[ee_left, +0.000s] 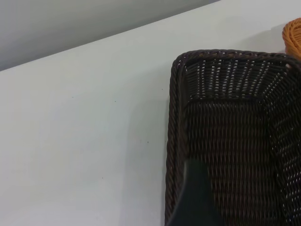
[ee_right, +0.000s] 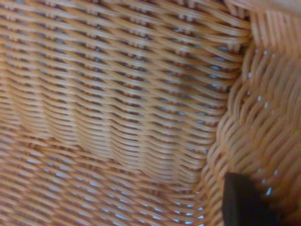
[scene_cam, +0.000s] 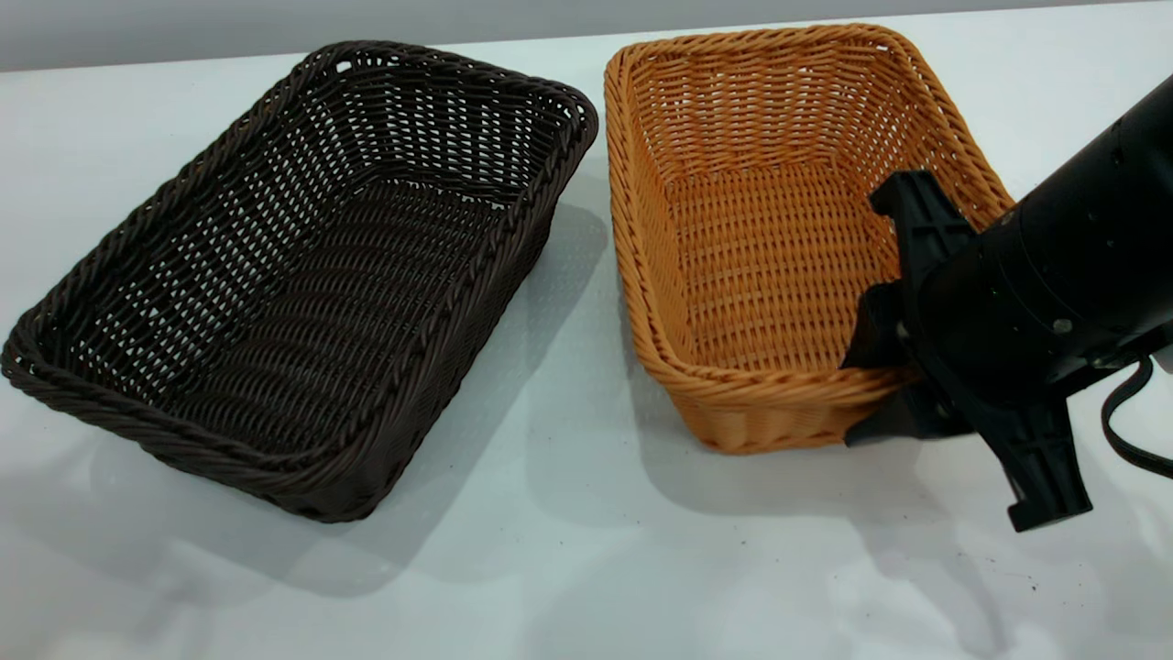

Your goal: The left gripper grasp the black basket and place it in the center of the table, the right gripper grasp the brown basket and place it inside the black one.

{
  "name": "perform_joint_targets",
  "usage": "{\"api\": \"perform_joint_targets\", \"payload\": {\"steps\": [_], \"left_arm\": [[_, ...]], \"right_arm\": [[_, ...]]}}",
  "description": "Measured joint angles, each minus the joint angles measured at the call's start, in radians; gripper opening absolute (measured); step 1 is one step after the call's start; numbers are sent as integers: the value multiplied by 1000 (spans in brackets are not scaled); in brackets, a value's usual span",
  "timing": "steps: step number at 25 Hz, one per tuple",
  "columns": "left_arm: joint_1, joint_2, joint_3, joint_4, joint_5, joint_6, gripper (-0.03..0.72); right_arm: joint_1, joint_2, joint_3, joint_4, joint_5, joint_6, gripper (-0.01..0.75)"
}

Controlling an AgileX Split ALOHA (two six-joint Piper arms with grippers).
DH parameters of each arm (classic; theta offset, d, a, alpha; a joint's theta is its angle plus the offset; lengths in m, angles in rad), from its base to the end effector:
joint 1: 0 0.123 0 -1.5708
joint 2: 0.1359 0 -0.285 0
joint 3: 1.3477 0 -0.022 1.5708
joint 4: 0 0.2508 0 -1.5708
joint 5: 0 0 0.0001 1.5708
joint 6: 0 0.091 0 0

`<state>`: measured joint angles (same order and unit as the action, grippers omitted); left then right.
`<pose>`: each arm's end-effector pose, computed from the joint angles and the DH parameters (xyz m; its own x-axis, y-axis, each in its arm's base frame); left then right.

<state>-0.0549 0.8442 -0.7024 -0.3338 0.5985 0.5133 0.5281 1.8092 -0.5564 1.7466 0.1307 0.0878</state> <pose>0.1641 -0.0259 0.3154 -0.5226 0.2572 -0.8128 0.3336 0.9391 0.0826 0.2193 0.1416 0.0844 -0.3208 0.9209 0.2214 0.9013 0.2250 0.3701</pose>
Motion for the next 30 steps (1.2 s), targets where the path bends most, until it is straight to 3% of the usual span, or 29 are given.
{"api": "perform_joint_targets", "payload": {"steps": [9, 20, 25, 30], "left_arm": [[0, 0, 0, -2, 15, 0, 468], [0, 24, 0, -35, 17, 0, 468], [-10, 85, 0, -78, 20, -1, 468], [-62, 154, 0, -81, 22, -1, 468]], "right_arm": [[-10, -7, -1, -11, -53, 20, 115], [-151, -171, 1, 1, -138, -207, 113], [-234, -273, 1, -46, -25, -386, 113], [-376, -350, 1, -159, 143, -475, 113]]}}
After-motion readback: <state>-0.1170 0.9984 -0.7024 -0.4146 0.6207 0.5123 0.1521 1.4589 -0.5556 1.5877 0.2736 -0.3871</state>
